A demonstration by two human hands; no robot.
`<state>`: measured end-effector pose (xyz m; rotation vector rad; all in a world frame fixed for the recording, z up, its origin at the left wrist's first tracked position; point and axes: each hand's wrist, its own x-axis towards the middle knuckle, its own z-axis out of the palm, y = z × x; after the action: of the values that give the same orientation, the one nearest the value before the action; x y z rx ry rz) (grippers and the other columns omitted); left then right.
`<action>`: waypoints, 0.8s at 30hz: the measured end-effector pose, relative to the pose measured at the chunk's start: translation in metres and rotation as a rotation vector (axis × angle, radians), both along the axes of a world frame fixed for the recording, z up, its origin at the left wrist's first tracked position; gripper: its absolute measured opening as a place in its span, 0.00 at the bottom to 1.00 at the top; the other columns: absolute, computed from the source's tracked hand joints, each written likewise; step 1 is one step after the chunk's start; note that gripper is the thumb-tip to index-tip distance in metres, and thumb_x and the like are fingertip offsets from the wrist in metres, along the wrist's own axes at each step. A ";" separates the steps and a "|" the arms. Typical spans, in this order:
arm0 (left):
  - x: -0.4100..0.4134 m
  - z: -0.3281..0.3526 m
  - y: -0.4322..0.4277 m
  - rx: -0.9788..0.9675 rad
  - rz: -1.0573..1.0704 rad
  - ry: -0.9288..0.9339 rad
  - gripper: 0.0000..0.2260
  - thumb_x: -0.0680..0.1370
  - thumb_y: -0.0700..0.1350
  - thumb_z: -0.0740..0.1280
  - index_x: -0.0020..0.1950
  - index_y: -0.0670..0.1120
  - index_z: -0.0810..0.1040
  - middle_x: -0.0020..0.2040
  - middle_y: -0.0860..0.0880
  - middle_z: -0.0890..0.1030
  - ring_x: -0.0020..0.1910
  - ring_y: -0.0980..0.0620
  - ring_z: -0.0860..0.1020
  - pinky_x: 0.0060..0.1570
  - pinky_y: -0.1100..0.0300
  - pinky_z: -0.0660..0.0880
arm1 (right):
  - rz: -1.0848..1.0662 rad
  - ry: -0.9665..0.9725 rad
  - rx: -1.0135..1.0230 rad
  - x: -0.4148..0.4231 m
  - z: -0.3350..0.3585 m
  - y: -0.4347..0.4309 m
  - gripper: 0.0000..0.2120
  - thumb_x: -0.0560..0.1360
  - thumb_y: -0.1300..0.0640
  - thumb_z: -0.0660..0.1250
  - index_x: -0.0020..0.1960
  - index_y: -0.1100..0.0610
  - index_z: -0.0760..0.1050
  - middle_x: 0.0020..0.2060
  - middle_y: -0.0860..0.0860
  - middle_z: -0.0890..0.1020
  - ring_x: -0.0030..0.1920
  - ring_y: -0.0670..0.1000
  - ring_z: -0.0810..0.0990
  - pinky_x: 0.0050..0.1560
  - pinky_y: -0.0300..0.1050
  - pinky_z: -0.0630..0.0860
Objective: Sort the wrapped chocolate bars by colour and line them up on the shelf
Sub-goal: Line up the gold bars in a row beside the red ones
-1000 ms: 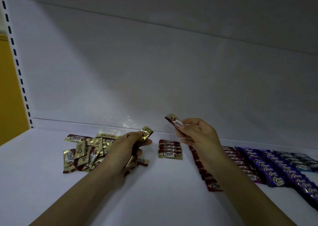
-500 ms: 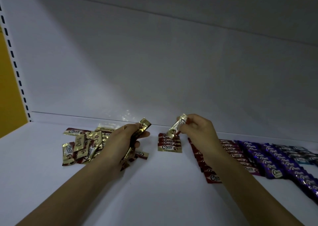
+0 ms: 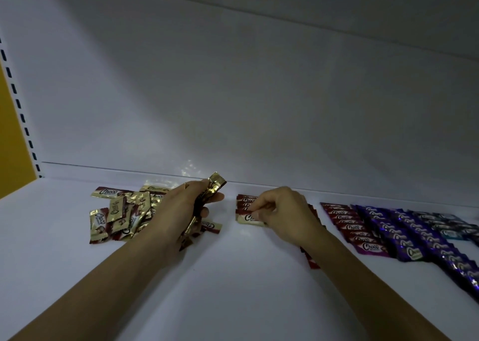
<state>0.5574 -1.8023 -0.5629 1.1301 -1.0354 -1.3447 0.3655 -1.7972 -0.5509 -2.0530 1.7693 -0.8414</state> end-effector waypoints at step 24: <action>-0.002 0.003 0.005 -0.010 0.007 -0.019 0.10 0.80 0.49 0.61 0.52 0.46 0.80 0.44 0.51 0.86 0.30 0.54 0.71 0.22 0.65 0.64 | -0.011 0.296 -0.027 -0.007 -0.002 0.000 0.08 0.70 0.47 0.72 0.49 0.44 0.82 0.43 0.39 0.74 0.57 0.47 0.73 0.60 0.47 0.62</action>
<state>0.5555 -1.7975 -0.5595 1.1398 -1.0500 -1.3245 0.3585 -1.7967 -0.5528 -2.2845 1.9276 -0.5897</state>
